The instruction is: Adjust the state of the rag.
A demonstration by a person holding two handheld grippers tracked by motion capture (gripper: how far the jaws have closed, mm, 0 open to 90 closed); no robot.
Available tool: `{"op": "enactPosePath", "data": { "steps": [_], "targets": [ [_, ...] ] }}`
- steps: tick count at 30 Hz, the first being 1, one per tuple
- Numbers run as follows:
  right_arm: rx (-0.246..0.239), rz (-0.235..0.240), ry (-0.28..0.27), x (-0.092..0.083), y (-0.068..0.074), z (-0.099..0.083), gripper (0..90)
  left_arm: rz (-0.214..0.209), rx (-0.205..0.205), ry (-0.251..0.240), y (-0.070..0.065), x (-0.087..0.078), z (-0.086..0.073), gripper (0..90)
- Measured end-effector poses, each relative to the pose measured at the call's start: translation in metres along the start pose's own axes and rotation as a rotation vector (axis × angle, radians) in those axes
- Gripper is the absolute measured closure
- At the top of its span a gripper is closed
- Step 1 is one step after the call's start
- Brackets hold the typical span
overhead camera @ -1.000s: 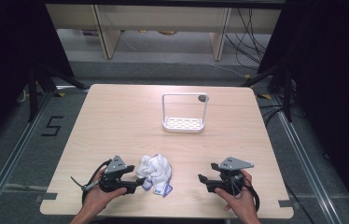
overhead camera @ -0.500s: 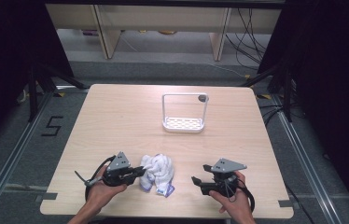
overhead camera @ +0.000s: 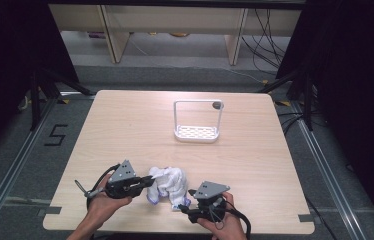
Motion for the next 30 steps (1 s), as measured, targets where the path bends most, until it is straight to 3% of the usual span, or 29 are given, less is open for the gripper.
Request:
{"op": "enactPosePath", "data": {
  "steps": [1,5,6,10,15,16,19,21,23,24,25,26,30],
  "targets": [
    [-0.018,0.004,-0.001,0.005,0.0,0.0,43.4,0.003,-0.002,0.001,0.0,-0.001,0.0,85.2],
    [-0.015,0.001,0.024,0.023,0.006,0.001,44.2,-0.005,-0.002,0.016,0.002,-0.002,-0.001,85.1],
    [-0.038,0.002,0.025,0.029,0.006,0.002,44.4,-0.008,-0.005,0.014,0.002,-0.003,-0.001,85.0],
    [-0.064,-0.049,0.046,0.045,0.009,0.005,44.5,-0.001,-0.009,0.019,0.003,-0.005,-0.003,84.9],
    [-0.148,-0.11,0.092,0.059,0.004,0.0,62.7,0.001,-0.011,0.023,0.01,-0.008,-0.01,85.0],
    [-0.159,-0.112,0.096,0.057,0.002,0.0,67.3,0.004,-0.011,0.023,0.013,-0.01,-0.012,85.1],
    [-0.129,-0.081,0.071,0.052,-0.005,0.003,80.4,0.015,-0.02,0.022,0.017,-0.015,-0.012,85.3],
    [-0.1,-0.052,0.055,0.045,-0.012,0.008,82.7,0.025,-0.024,0.021,0.018,-0.018,-0.011,85.4],
    [-0.09,-0.061,0.028,0.032,-0.019,0.017,83.4,0.019,-0.012,0.014,0.018,-0.022,-0.01,85.5],
    [-0.078,-0.049,0.026,0.017,-0.025,0.026,83.6,0.028,-0.007,-0.003,0.019,-0.027,-0.008,85.6],
    [-0.078,-0.049,0.026,0.017,-0.025,0.026,83.6,0.028,-0.007,-0.003,0.019,-0.027,-0.008,85.6],
    [-0.1,-0.051,0.007,0.01,-0.03,0.03,83.8,0.024,-0.001,-0.008,0.019,-0.029,-0.006,85.6],
    [-0.106,-0.088,-0.01,-0.019,-0.05,0.045,84.4,0.024,0.005,-0.026,0.023,-0.033,0.0,85.6]
  ]
}}
Point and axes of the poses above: each handheld gripper's, and its own axes: x roughly forward along the jaws, z roughly out of its top, y roughly to its left, the point moved 2 cm from there along x, roughly forward along the jaws, and after that the axes turned 13 degrees about -y, right-handed, at the moved point
